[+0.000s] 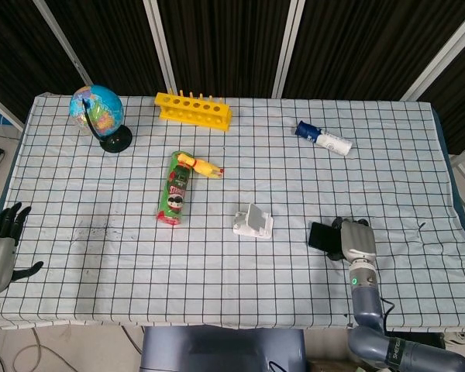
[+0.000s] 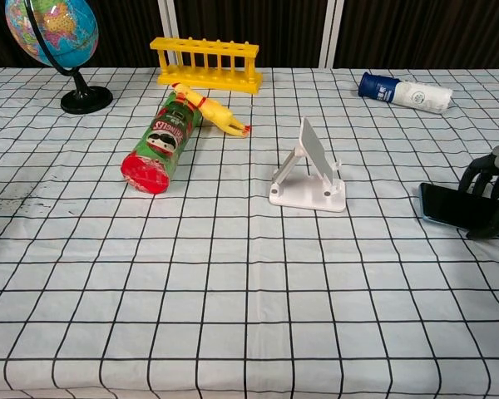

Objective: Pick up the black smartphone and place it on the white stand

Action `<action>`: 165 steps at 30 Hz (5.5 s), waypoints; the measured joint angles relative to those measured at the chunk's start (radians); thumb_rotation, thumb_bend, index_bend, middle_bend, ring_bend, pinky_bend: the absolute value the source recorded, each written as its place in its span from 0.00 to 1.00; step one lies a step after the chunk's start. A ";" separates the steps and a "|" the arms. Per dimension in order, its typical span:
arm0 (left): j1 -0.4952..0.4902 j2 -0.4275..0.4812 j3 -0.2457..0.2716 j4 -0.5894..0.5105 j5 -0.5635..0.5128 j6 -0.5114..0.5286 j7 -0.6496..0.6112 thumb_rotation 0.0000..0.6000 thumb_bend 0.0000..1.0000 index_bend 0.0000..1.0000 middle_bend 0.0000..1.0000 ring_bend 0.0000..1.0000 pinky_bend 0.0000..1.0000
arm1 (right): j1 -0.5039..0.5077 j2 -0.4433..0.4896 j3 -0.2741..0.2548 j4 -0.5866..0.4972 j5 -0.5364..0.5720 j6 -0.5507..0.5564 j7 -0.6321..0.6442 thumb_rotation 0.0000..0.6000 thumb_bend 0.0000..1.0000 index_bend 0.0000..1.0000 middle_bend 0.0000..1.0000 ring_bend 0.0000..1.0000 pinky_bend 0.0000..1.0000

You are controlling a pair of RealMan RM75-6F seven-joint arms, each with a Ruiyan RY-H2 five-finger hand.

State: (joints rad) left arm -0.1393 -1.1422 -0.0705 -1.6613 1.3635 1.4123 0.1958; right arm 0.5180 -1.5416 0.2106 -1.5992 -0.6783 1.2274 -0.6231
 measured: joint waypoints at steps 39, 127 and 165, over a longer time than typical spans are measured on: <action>0.000 0.001 -0.003 -0.002 -0.005 -0.006 -0.015 1.00 0.00 0.00 0.00 0.00 0.00 | -0.061 0.070 0.263 -0.280 -0.060 -0.205 0.765 1.00 0.41 0.82 0.77 0.35 0.18; -0.016 0.022 -0.011 -0.023 -0.066 -0.059 -0.045 1.00 0.00 0.00 0.00 0.00 0.00 | -0.018 -0.321 0.207 0.204 -0.476 -0.145 1.302 1.00 0.40 0.81 0.74 0.34 0.18; -0.020 0.020 -0.015 -0.027 -0.083 -0.062 -0.039 1.00 0.00 0.00 0.00 0.00 0.00 | -0.012 -0.351 0.206 0.246 -0.482 -0.126 1.271 1.00 0.10 0.61 0.55 0.26 0.18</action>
State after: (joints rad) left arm -0.1592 -1.1224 -0.0858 -1.6878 1.2807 1.3500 0.1571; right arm 0.5063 -1.8922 0.4168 -1.3533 -1.1599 1.1013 0.6482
